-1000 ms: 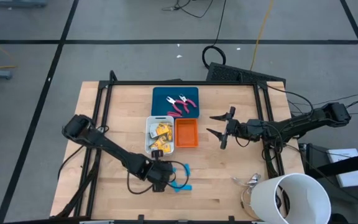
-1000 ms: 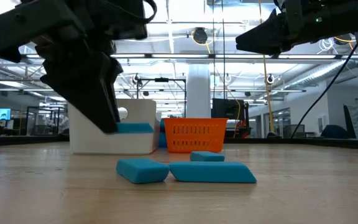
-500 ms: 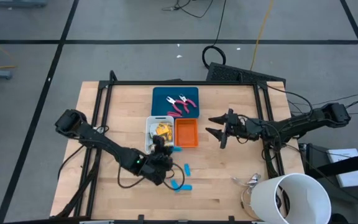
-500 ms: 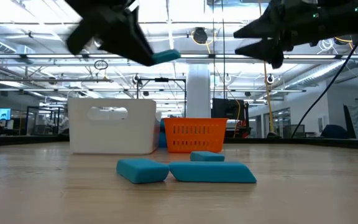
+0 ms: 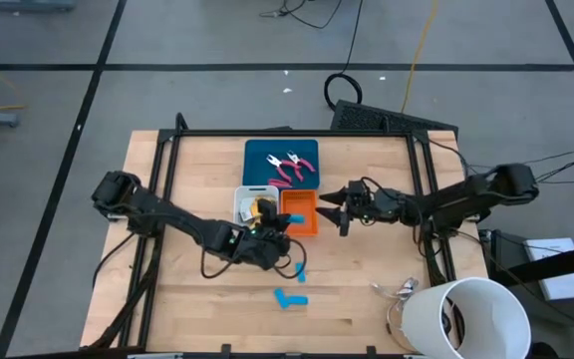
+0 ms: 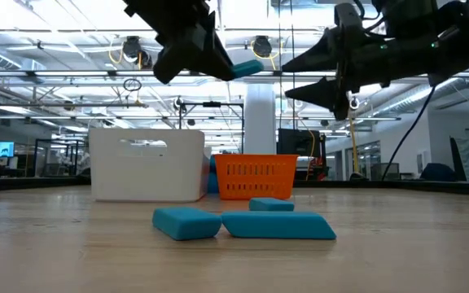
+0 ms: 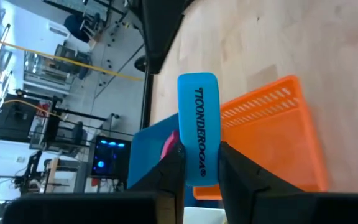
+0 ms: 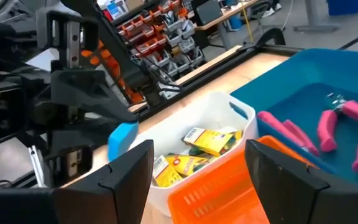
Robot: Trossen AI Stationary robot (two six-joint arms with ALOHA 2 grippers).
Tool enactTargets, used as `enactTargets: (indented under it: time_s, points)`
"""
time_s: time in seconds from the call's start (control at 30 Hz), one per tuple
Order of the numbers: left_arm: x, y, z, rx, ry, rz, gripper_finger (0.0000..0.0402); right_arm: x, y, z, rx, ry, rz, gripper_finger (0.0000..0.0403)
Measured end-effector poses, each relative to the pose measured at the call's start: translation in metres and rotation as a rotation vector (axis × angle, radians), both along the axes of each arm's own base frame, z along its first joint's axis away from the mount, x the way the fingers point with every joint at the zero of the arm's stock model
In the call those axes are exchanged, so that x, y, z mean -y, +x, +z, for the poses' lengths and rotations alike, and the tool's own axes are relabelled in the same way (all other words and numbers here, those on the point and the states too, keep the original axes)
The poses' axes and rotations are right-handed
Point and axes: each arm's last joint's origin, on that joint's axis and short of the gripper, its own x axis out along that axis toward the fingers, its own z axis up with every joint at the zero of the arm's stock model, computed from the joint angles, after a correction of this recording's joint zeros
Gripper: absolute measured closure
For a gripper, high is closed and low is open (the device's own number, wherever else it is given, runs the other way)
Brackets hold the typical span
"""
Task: Pick & Place School Supplies
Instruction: Put the blue eraser into the orange bin
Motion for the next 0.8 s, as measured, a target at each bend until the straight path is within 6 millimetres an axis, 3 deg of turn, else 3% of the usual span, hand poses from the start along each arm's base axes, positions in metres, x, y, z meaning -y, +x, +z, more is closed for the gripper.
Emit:
enactTargets:
  time_s: [0.27,0.53,0.8]
  points:
    - [-0.008,0.011,-0.001,0.007,-0.013,-0.057,0.0328,-0.002,0.014,-0.014,0.019,0.072,0.039,0.0156]
    - [-0.018,0.014,-0.003,-0.006,-0.014,-0.035,0.0325,-0.009,0.029,-0.012,0.043,0.071,0.113,0.0156]
    - [-0.019,0.01,-0.007,-0.046,-0.006,-0.016,0.0333,-0.009,0.029,-0.012,0.04,0.046,0.116,0.0156]
